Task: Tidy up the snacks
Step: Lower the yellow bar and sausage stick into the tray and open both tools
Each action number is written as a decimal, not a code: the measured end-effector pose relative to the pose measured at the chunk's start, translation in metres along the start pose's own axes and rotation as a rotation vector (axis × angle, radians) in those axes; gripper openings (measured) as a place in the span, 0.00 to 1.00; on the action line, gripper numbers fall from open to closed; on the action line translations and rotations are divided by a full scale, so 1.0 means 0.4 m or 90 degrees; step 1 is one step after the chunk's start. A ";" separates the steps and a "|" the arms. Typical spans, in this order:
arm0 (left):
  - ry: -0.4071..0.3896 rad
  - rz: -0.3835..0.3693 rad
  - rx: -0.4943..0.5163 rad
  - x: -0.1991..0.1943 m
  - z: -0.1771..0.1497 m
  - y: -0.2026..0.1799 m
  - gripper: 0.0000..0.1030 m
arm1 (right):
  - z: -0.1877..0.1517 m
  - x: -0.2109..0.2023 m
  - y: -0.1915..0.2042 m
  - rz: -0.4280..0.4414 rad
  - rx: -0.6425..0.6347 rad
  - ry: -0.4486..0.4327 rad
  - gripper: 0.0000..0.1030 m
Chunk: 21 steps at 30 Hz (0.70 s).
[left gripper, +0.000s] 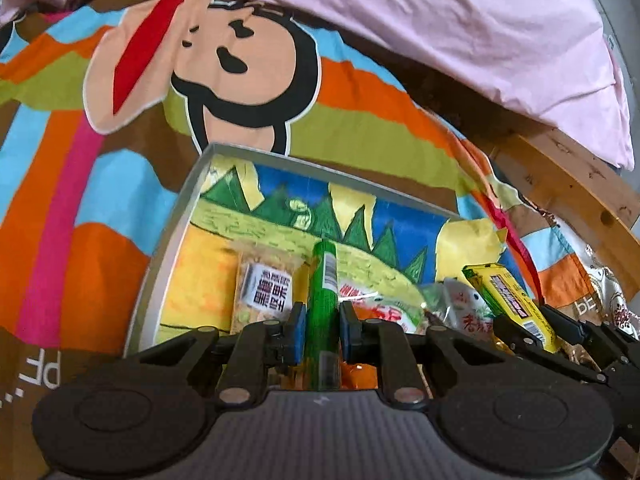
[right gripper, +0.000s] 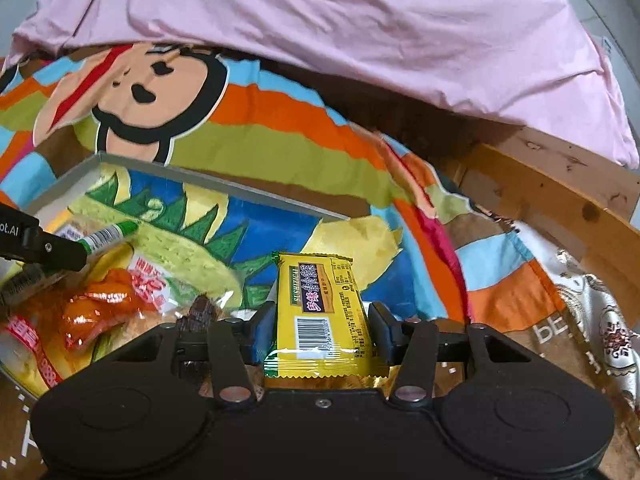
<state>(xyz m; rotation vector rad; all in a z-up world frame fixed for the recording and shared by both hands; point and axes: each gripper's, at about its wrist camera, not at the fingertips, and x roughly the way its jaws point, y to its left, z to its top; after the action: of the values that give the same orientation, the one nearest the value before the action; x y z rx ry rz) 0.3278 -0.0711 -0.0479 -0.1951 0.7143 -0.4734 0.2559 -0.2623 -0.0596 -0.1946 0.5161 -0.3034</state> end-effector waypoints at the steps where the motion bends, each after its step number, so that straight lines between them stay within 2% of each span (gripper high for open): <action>1: 0.001 0.002 0.003 0.004 -0.004 0.000 0.18 | -0.003 0.005 0.004 0.000 -0.002 0.004 0.50; 11: -0.003 0.021 0.037 0.009 -0.014 -0.016 0.18 | -0.025 0.029 0.021 0.009 -0.013 0.039 0.51; 13: -0.002 0.024 0.037 0.009 -0.014 -0.017 0.19 | -0.027 0.029 0.021 0.018 -0.010 0.042 0.59; 18: 0.003 0.036 0.049 0.005 -0.020 -0.025 0.19 | -0.026 0.018 0.023 0.025 -0.011 0.037 0.67; 21: 0.006 0.042 0.055 -0.003 -0.022 -0.031 0.25 | -0.021 0.003 0.015 0.024 0.001 0.029 0.74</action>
<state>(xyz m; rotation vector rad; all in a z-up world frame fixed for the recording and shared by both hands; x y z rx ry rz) 0.3166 -0.0816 -0.0497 -0.0885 0.7058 -0.4416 0.2537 -0.2581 -0.0689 -0.1770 0.5644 -0.2718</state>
